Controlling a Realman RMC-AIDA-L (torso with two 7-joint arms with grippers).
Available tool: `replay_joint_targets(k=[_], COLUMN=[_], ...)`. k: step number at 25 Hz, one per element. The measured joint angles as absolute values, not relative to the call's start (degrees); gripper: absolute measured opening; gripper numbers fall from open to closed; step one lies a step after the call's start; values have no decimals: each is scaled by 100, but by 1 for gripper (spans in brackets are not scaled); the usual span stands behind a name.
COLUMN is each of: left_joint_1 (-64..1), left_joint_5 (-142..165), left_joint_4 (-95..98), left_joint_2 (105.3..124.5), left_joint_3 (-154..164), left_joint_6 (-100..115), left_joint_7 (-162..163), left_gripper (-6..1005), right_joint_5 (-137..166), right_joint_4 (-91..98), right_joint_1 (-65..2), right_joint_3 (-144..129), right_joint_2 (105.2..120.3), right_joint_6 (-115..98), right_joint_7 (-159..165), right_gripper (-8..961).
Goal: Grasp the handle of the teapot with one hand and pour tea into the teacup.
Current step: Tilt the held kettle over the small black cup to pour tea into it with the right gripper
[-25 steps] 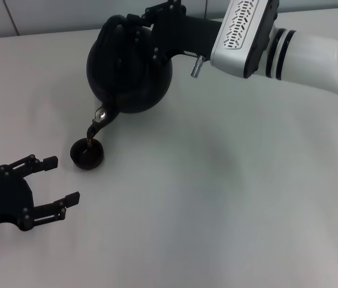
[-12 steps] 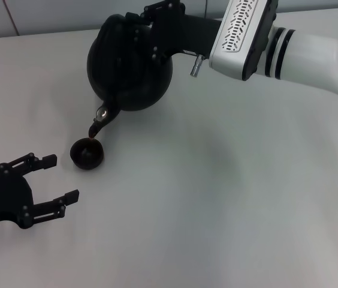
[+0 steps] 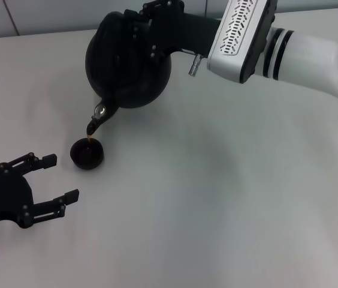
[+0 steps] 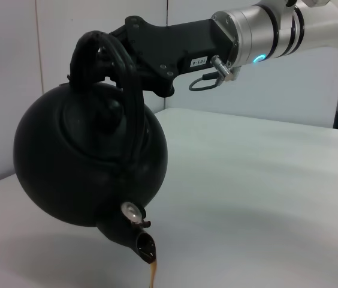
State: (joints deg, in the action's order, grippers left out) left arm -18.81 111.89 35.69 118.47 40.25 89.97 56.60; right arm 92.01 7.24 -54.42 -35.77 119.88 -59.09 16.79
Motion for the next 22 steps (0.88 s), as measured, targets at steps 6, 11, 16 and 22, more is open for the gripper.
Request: replay_joint_targets(k=[6,11,16,22], left_joint_1=[-1881,-1881,-1875,-1848], left_joint_5=[11188,11189,11189,11189], left_joint_4=[3569,3569,3568,3568], left_joint_2=[11847,11848,11848,11848], left_joint_3=[4025,4025,4028,4033], left_joint_6=[8997,8999,9000,9000], left_joint_7=[5660,5660,5660,5660], left_gripper=[840,840,840,840], right_joint_5=[9201,9201,9132,8395], right_joint_4=[664,658,633,502], right_joint_1=[-5442,-5440,-5438,-5286], right_joint_3=[-3578,-3577,-3523,-3514], right_joint_2=[11988,11988,11988,11988], right_joint_6=[-5914,-5916,-5962,-6376], right_joint_7=[1678,1679,1706,1861], right_gripper=[83,83,82,82])
